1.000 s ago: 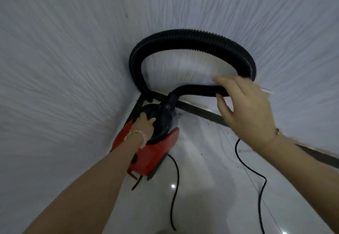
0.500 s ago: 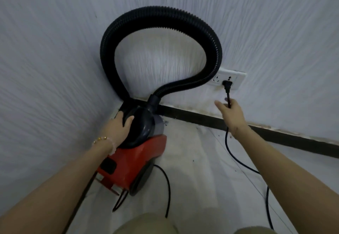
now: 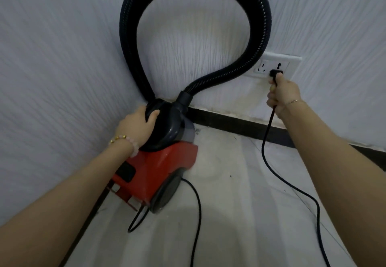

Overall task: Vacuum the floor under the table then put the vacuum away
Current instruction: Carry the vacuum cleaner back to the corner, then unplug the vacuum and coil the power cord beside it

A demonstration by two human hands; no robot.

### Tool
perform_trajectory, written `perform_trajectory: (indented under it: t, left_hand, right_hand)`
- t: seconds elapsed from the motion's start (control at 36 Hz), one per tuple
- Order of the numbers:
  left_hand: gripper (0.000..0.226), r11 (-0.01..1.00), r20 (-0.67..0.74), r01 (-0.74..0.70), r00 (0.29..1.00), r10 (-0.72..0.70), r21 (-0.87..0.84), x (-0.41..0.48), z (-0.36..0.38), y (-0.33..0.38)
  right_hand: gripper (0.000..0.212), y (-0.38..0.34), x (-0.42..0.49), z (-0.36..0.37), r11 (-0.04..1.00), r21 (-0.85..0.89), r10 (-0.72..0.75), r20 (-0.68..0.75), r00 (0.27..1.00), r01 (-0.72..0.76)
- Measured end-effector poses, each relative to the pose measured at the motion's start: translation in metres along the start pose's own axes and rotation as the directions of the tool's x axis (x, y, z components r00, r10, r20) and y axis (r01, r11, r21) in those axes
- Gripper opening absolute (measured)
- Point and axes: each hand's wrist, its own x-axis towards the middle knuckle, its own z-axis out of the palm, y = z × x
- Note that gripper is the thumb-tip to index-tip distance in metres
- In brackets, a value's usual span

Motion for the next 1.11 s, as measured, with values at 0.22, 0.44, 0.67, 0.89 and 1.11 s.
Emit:
perform_trajectory:
  t: [0.22, 0.44, 0.67, 0.89, 1.11]
  left_hand:
    - [0.054, 0.999, 0.007, 0.026, 1.0, -0.026, -0.035, -0.008, -0.003, 0.008]
    - [0.054, 0.992, 0.078, 0.041, 0.996, -0.032, -0.121, -0.009, -0.003, 0.005]
    - [0.051, 0.83, -0.2, -0.547, 0.806, 0.557, 0.107, -0.069, 0.018, 0.043]
    - [0.043, 0.514, 0.14, -0.856, 0.515, 0.846, 0.046, -0.154, 0.071, 0.091]
    - [0.022, 0.72, 0.067, -0.689, 0.717, 0.694, -0.078, -0.158, 0.097, 0.054]
  right_hand:
    - [0.028, 0.065, -0.065, -0.024, 0.966, -0.239, 0.148, 0.204, 0.968, -0.097]
    - [0.031, 0.063, -0.094, -0.055, 0.963, -0.264, 0.129, 0.262, 0.957, -0.058]
    - [0.03, 0.059, -0.134, -0.065, 0.958, -0.208, 0.273, 0.464, 0.843, -0.196]
    - [0.018, 0.08, -0.177, -0.076, 0.884, -0.465, 0.349, 0.595, 0.724, -0.045]
    - [0.031, 0.102, -0.175, -0.116, 0.704, -0.71, 0.485, 0.517, 0.706, 0.036]
